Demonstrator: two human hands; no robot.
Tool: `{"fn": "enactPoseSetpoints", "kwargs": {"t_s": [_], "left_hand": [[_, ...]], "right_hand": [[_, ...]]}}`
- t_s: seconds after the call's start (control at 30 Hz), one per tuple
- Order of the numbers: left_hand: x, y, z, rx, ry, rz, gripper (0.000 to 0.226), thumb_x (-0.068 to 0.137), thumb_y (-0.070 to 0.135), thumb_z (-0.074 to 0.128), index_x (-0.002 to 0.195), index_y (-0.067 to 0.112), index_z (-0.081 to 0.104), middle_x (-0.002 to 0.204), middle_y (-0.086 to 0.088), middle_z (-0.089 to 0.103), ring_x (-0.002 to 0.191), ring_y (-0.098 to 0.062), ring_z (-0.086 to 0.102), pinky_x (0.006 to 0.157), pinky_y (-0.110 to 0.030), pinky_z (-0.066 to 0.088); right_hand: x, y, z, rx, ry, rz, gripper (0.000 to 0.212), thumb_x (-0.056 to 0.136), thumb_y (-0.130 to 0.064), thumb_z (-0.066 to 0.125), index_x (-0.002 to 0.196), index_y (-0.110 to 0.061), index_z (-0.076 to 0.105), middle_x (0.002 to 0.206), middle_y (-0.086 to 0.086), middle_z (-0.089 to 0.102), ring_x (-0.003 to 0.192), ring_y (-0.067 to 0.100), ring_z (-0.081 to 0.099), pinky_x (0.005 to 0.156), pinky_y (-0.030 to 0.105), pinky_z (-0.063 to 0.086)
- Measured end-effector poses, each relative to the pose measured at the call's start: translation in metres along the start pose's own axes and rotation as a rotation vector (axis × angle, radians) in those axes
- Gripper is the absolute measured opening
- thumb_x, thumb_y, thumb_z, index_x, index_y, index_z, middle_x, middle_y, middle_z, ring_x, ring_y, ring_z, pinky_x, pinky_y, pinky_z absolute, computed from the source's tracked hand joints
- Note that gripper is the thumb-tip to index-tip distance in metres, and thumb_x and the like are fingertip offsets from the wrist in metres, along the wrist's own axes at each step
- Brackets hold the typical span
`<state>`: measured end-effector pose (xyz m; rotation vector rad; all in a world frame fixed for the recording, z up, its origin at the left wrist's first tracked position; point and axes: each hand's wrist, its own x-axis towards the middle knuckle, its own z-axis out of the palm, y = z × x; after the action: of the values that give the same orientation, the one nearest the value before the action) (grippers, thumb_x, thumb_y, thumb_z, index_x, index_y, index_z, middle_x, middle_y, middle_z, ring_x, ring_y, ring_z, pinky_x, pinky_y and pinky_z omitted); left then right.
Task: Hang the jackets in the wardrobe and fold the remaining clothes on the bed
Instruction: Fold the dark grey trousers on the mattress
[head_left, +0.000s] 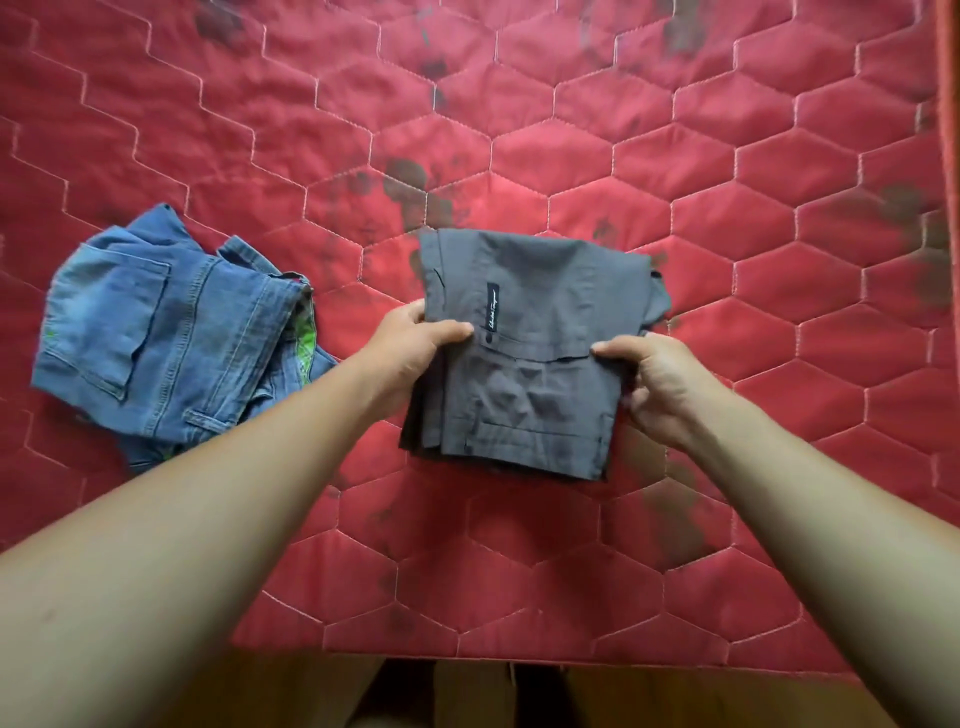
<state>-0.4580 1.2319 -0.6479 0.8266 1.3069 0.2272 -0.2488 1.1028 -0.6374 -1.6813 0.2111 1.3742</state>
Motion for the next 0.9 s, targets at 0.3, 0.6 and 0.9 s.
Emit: {"fn": "enactPoseSetpoints", "kwargs": {"t_s": [0.3, 0.6, 0.9], "left_hand": [[-0.166, 0.083, -0.041, -0.147, -0.031, 0.114, 0.026, 0.095, -0.005, 0.056, 0.115, 0.011, 0.062, 0.106, -0.009, 0.075, 0.099, -0.027, 0.070, 0.093, -0.045, 0.056], [-0.406, 0.148, -0.113, -0.270, 0.229, 0.247, 0.036, 0.090, -0.015, 0.052, 0.112, 0.013, 0.060, 0.109, -0.012, 0.071, 0.096, -0.023, 0.069, 0.093, -0.040, 0.056], [-0.574, 0.103, -0.191, -0.459, 0.533, 0.400, 0.084, 0.094, -0.008, 0.058, 0.157, 0.035, 0.022, 0.127, -0.004, 0.070, 0.113, -0.018, 0.069, 0.091, -0.034, 0.057]], "right_hand": [[-0.168, -0.055, 0.039, -0.018, -0.245, -0.243, 0.027, 0.092, 0.003, 0.055, 0.114, -0.011, 0.064, 0.106, 0.011, 0.076, 0.095, 0.022, 0.074, 0.085, 0.039, 0.058], [-0.356, -0.106, 0.105, -0.239, -0.549, -0.306, 0.040, 0.086, 0.010, 0.062, 0.121, -0.009, 0.059, 0.112, 0.017, 0.074, 0.100, 0.035, 0.073, 0.086, 0.046, 0.059], [-0.496, -0.101, 0.202, -0.564, -0.890, -0.507, 0.065, 0.086, 0.012, 0.062, 0.134, -0.031, 0.050, 0.122, 0.006, 0.072, 0.113, 0.028, 0.069, 0.098, 0.050, 0.056]]}}
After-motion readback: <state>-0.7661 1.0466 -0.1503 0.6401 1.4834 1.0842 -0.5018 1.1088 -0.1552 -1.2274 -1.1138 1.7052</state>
